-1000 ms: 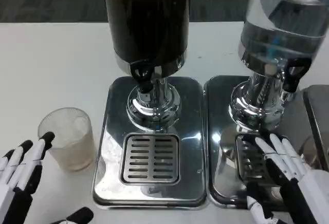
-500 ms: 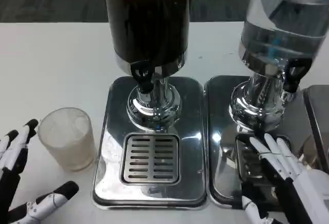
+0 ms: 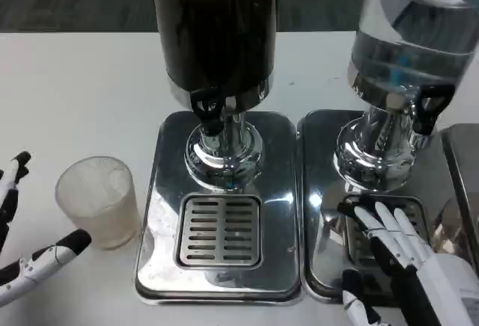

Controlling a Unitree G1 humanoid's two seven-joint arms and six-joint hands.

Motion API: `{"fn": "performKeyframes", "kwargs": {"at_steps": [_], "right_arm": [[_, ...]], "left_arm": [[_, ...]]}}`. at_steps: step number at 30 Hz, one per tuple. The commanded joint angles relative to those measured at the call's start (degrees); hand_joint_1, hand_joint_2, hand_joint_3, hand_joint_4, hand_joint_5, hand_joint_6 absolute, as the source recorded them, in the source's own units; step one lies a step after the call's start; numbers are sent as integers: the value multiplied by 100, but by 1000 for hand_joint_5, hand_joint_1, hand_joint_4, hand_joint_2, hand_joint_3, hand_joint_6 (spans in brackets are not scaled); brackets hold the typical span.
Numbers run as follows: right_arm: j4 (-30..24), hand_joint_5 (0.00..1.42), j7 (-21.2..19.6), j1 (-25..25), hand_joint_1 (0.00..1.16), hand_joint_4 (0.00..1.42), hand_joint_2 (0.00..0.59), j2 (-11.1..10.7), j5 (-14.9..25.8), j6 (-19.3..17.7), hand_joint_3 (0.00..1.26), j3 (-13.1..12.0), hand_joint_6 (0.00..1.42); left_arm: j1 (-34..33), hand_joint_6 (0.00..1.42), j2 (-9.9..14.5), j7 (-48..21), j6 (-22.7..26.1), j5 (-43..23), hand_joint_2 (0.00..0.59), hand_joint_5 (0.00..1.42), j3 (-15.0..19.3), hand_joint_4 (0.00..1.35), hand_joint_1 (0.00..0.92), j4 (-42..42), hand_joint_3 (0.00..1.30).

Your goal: Grasp the cup under the faucet to collect the drink, then remove the cup.

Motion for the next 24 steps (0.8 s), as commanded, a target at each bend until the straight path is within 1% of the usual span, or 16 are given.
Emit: {"fn": "performKeyframes", "kwargs": {"at_steps": [1, 8, 15, 24], "right_arm": [[-97, 0, -36, 1, 485, 37, 561, 57, -61, 77, 133, 1, 94], [-92, 0, -26, -10, 486, 43, 561, 71, -70, 86, 136, 18, 95], [-71, 0, -24, -35, 488, 52, 562, 57, -63, 45, 143, 40, 106], [-58, 0, -9, -131, 489, 58, 562, 45, -78, 51, 147, 71, 124]], "left_arm": [[-297, 0, 140, -22, -142, -77, 14, 0, -104, 0, 0, 516, 0], [-692, 0, 221, 41, -321, -47, 15, 0, -268, 0, 0, 1207, 0], [-1118, 0, 311, 279, -590, 66, 17, 0, -471, 0, 1, 1922, 0], [-1810, 0, 413, 552, -951, 131, 24, 0, -898, 0, 16, 2913, 0]]}}
